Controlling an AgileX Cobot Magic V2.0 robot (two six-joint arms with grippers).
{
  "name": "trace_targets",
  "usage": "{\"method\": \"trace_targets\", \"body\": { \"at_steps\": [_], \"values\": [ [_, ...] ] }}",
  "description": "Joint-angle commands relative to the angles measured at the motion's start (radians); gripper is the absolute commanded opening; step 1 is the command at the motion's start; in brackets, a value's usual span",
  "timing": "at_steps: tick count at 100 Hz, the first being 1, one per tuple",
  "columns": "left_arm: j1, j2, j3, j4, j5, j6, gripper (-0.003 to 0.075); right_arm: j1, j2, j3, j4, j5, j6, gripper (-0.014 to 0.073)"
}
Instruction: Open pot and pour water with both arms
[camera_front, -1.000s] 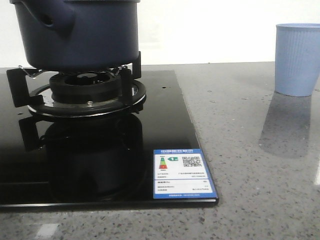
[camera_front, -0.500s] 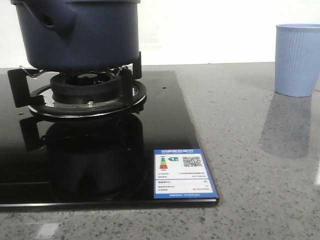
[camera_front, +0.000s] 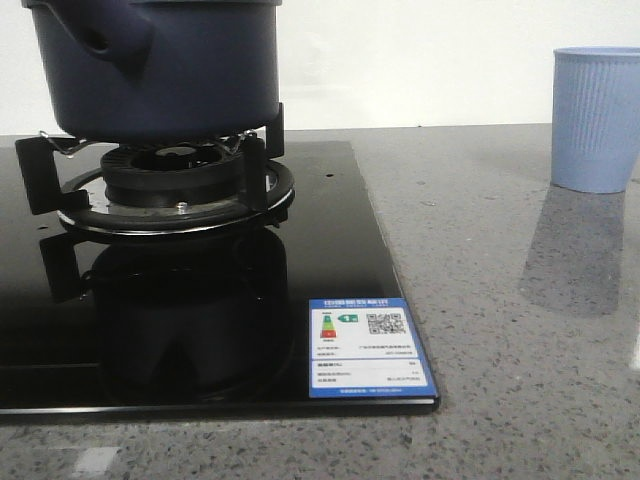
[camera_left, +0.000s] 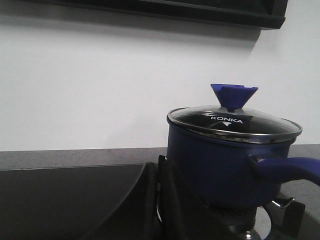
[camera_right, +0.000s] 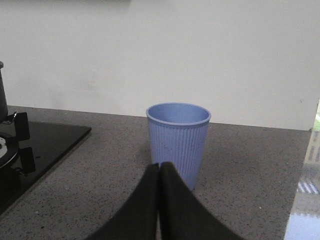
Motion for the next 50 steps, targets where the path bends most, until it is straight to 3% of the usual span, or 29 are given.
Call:
{"method": "trace_targets", "body": {
  "at_steps": [1, 50],
  "values": [
    [0.003, 0.010, -0.028, -0.031, 0.006, -0.009, -0.0019, -0.006, 0.007, -0.024, 0.024, -0.029, 0.000, -0.0067],
    [0.003, 0.008, -0.028, -0.027, -0.005, -0.009, -0.0019, -0.006, 0.007, -0.024, 0.024, -0.029, 0.000, -0.0067]
  ]
}}
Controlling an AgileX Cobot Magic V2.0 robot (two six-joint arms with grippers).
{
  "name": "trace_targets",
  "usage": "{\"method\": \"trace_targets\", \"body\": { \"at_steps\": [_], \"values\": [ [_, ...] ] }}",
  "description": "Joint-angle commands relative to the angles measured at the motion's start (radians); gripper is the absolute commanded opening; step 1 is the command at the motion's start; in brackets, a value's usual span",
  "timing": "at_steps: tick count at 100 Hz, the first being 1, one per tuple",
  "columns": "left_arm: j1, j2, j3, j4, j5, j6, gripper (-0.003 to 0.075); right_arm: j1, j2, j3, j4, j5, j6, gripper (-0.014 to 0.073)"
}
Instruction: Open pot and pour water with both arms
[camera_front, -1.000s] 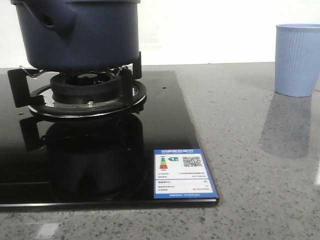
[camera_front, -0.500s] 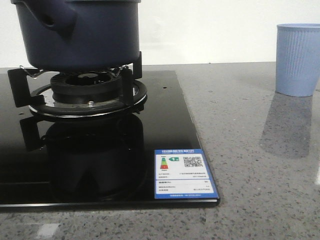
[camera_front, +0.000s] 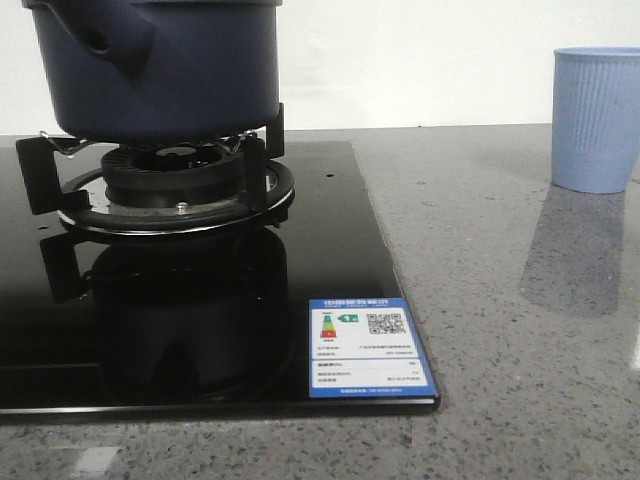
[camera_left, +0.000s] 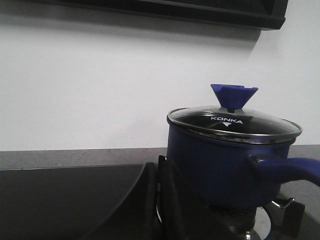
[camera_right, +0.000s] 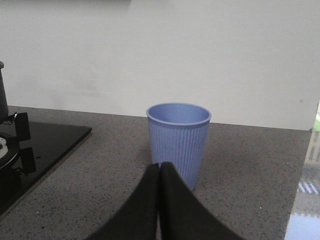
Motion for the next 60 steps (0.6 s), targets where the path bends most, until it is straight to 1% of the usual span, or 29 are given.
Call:
{"method": "trace_targets", "body": {
  "at_steps": [1, 5, 8, 11, 12, 13, 15, 16, 17, 18, 19, 20, 21, 22, 23, 24, 25, 26, 27, 28, 29, 30, 34, 35, 37, 41, 60],
  "values": [
    [0.003, 0.008, -0.028, -0.025, -0.014, -0.009, -0.0019, -0.006, 0.007, -0.024, 0.024, -0.029, -0.001, -0.0067],
    [0.003, 0.008, -0.028, -0.018, -0.045, -0.028, -0.0019, -0.006, 0.007, -0.024, 0.024, -0.029, -0.001, -0.0067],
    [0.003, 0.008, -0.028, 0.012, -0.075, -0.078, -0.0019, -0.006, 0.007, -0.024, 0.024, -0.029, -0.001, -0.0067],
    [0.003, 0.008, -0.028, 0.078, -0.110, -0.188, -0.0019, -0.006, 0.007, -0.024, 0.024, -0.029, -0.001, -0.0067],
    [0.003, 0.008, -0.028, 0.124, -0.127, -0.215, -0.0019, -0.006, 0.007, -0.024, 0.024, -0.029, -0.001, -0.0067],
    [0.003, 0.008, -0.028, 0.151, -0.135, -0.275, -0.0019, -0.006, 0.007, -0.024, 0.024, -0.029, -0.001, -0.0067],
    [0.003, 0.008, -0.028, 0.243, -0.158, -0.341, -0.0019, -0.006, 0.007, -0.024, 0.024, -0.029, -0.001, -0.0067],
    [0.003, 0.008, -0.028, 0.312, -0.165, -0.411, -0.0019, -0.006, 0.007, -0.024, 0.024, -0.029, -0.001, -0.0067],
    [0.003, 0.008, -0.028, 0.349, -0.176, -0.447, -0.0019, -0.006, 0.007, -0.024, 0.024, -0.029, -0.001, -0.0067],
    [0.003, 0.008, -0.028, 0.387, -0.181, -0.522, -0.0019, -0.006, 0.007, -0.024, 0.024, -0.029, -0.001, -0.0067],
    [0.003, 0.008, -0.028, 0.467, -0.190, -0.561, -0.0019, -0.006, 0.007, -0.024, 0.024, -0.029, -0.001, -0.0067],
    [0.003, 0.008, -0.028, 0.509, -0.195, -0.641, -0.0019, -0.006, 0.007, -0.024, 0.024, -0.029, -0.001, -0.0067],
    [0.003, 0.008, -0.028, 0.596, -0.198, -0.682, -0.0019, -0.006, 0.007, -0.024, 0.024, -0.029, -0.001, -0.0067],
    [0.003, 0.008, -0.026, 0.640, -0.203, -0.723, -0.0019, -0.006, 0.007, -0.024, 0.024, -0.029, -0.001, -0.0067],
    [0.003, 0.008, -0.026, 0.730, -0.206, -0.806, -0.0019, -0.006, 0.007, -0.024, 0.024, -0.029, -0.001, -0.0067],
    [0.003, 0.008, -0.026, 0.775, -0.212, -0.847, -0.0019, -0.006, 0.007, -0.024, 0.024, -0.029, -0.001, -0.0067],
    [0.003, 0.008, -0.023, 0.820, -0.214, -0.931, -0.0019, -0.006, 0.007, -0.024, 0.024, -0.029, -0.001, -0.0067],
    [0.003, 0.008, -0.024, 0.908, -0.218, -0.971, -0.0019, -0.006, 0.007, -0.024, 0.024, -0.029, -0.001, -0.0067],
    [0.003, 0.008, -0.020, 0.952, -0.220, -1.052, -0.0019, -0.006, 0.007, -0.024, 0.024, -0.029, -0.001, -0.0067],
    [0.003, 0.008, -0.018, 1.036, -0.222, -1.092, -0.0019, -0.006, 0.007, -0.024, 0.024, -0.029, -0.001, -0.0067],
    [0.003, 0.008, -0.019, 1.077, -0.227, -1.130, -0.0019, -0.006, 0.007, -0.024, 0.024, -0.029, -0.001, -0.0067],
    [0.003, 0.008, -0.014, 1.156, -0.229, -1.206, -0.0019, -0.006, 0.007, -0.024, 0.024, -0.029, -0.001, -0.0067],
    [0.003, 0.008, 0.001, 1.325, -0.236, -1.402, -0.0019, -0.006, 0.007, -0.024, 0.024, -0.029, -0.001, -0.0067],
    [0.003, 0.008, 0.004, 1.377, -0.239, -1.428, -0.0019, -0.006, 0.007, -0.024, 0.024, -0.029, -0.001, -0.0067],
    [0.003, 0.008, 0.015, 1.435, -0.243, -1.492, -0.0019, -0.006, 0.007, -0.024, 0.024, -0.029, -0.001, -0.0067],
    [0.003, 0.005, 0.041, 1.477, -0.243, -1.553, -0.0019, -0.006, 0.007, -0.024, 0.024, -0.029, -0.001, -0.0067],
    [0.003, -0.126, 0.170, 1.502, -0.240, -1.553, -0.0019, -0.006, 0.007, -0.024, 0.024, -0.029, -0.001, -0.0067]
  ]
}}
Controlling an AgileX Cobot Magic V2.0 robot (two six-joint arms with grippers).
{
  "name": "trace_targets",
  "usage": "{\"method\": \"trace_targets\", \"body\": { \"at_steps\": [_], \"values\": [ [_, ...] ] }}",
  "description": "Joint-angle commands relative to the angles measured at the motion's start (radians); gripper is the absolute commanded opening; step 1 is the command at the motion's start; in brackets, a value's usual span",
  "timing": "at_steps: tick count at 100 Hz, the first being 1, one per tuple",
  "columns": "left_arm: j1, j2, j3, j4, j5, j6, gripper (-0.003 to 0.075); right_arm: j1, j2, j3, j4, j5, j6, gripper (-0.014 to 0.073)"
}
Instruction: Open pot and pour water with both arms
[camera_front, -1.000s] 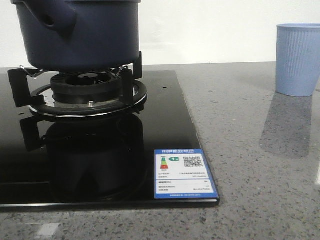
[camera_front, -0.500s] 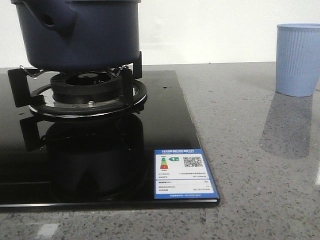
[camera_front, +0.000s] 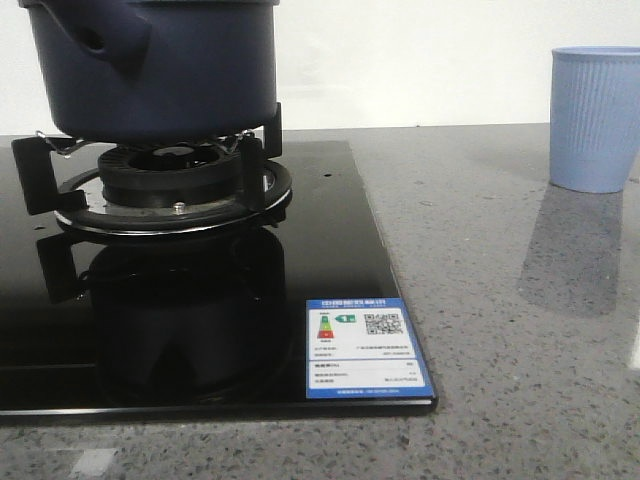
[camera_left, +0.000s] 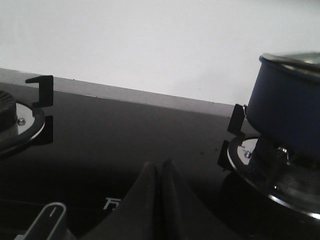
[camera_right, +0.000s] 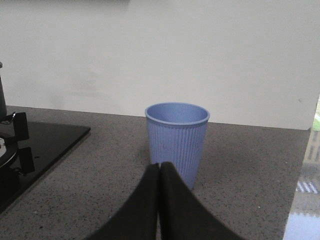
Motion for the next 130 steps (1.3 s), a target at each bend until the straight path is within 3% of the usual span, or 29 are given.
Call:
{"method": "trace_targets", "body": {
  "at_steps": [1, 14, 34, 130],
  "values": [
    [0.003, -0.059, 0.021, 0.035, -0.069, -0.035, -0.0019, -0.006, 0.007, -0.024, 0.024, -0.029, -0.001, -0.0067],
    [0.003, -0.116, 0.103, 0.035, -0.109, -0.035, -0.0019, -0.006, 0.007, -0.024, 0.024, -0.029, -0.001, -0.0067],
    [0.001, -0.116, 0.101, 0.026, -0.055, -0.035, -0.0019, -0.006, 0.009, -0.024, 0.024, -0.029, -0.001, -0.0067],
    [0.001, -0.116, 0.099, 0.026, -0.054, -0.035, -0.0019, -0.006, 0.009, -0.022, 0.020, 0.001, -0.001, -0.0067]
  ]
}}
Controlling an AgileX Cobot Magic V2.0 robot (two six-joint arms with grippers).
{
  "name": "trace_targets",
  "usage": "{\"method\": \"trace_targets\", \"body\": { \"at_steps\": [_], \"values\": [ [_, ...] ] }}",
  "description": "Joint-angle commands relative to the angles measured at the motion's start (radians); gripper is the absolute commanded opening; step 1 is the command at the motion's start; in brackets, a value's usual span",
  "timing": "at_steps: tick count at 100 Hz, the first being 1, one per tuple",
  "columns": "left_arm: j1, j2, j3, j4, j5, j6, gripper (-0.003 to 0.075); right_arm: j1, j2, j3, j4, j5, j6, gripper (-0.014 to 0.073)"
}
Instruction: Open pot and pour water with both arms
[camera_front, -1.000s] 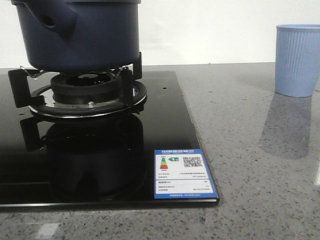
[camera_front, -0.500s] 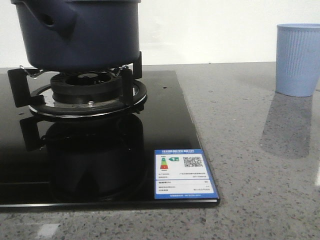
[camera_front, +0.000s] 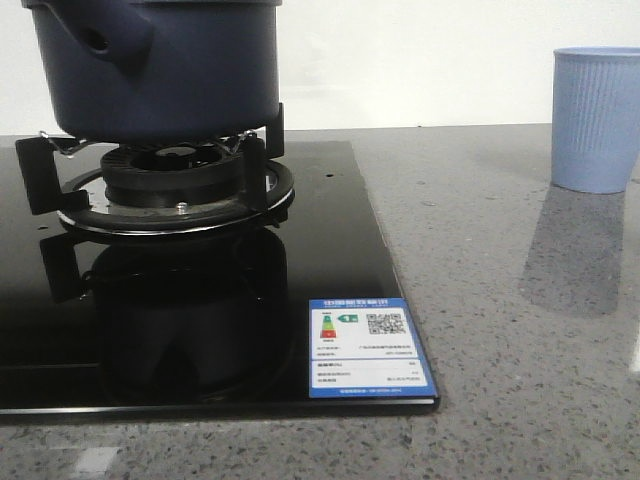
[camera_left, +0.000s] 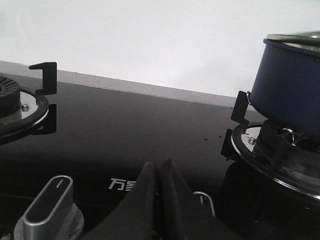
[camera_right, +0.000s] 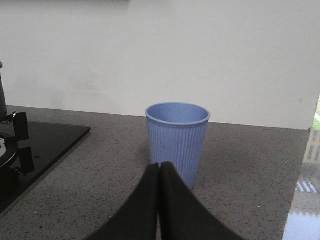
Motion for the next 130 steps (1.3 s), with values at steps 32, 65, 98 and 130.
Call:
{"method": "trace_targets", "body": {
  "at_steps": [32, 65, 98, 130],
  "values": [
    [0.001, -0.027, 0.032, -0.005, -0.069, -0.009, -0.0019, 0.004, 0.013, -0.012, 0.621, 0.070, -0.507, -0.0067],
    [0.001, -0.027, 0.032, -0.005, -0.069, -0.009, -0.0019, 0.108, -0.080, 0.050, 1.083, 0.254, -1.073, -0.0067],
    [0.001, -0.027, 0.032, -0.005, -0.067, -0.009, -0.0019, 0.105, -0.312, 0.175, 1.068, 0.400, -1.001, -0.0067],
    [0.001, -0.027, 0.032, -0.005, -0.067, -0.009, -0.0019, 0.105, -0.316, 0.175, 1.051, 0.414, -1.001, -0.0067]
  ]
}}
